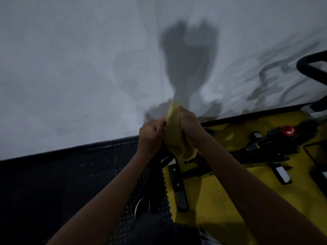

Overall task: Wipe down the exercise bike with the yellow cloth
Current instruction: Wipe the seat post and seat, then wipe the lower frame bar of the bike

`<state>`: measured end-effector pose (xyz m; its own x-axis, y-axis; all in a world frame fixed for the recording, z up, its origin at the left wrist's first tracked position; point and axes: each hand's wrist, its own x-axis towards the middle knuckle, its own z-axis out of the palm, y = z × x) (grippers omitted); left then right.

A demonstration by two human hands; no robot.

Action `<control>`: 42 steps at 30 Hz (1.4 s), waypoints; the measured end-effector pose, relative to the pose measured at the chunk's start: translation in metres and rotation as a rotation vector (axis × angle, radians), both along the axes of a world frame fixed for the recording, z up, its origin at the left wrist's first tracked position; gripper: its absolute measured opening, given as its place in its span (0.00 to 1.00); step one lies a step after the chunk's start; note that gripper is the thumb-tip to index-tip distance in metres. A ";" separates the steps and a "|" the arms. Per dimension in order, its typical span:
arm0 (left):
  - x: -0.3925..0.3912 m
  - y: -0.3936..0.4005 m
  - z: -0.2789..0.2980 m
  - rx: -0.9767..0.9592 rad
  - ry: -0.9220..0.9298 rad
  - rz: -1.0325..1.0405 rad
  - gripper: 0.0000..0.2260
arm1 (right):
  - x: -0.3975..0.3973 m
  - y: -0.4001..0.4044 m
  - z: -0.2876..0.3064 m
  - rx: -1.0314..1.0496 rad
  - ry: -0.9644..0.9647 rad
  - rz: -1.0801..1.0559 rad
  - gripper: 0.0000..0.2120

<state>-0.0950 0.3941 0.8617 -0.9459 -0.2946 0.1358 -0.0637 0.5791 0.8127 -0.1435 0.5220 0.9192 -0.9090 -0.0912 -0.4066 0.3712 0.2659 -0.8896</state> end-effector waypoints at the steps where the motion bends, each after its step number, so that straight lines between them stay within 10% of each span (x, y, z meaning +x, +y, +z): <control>1: 0.000 0.001 0.008 0.057 -0.068 -0.063 0.31 | 0.001 0.000 0.005 -0.069 -0.053 -0.041 0.24; 8: -0.023 -0.013 0.057 0.138 -0.119 -0.272 0.10 | 0.006 0.004 0.025 -0.174 -0.021 -0.096 0.15; 12: -0.038 -0.029 0.092 0.272 -0.103 -0.352 0.06 | 0.009 0.015 0.041 -0.295 0.045 -0.148 0.36; 21: -0.052 -0.059 0.162 0.102 -0.041 -0.566 0.04 | 0.018 0.025 0.086 -0.058 0.242 0.132 0.10; 30: -0.055 -0.057 0.193 0.373 -0.015 -0.566 0.08 | 0.027 0.015 0.071 -0.184 -0.010 -0.122 0.38; 42: -0.062 -0.068 0.189 0.482 -0.062 -0.591 0.16 | 0.022 0.018 0.078 -0.459 0.099 -0.114 0.28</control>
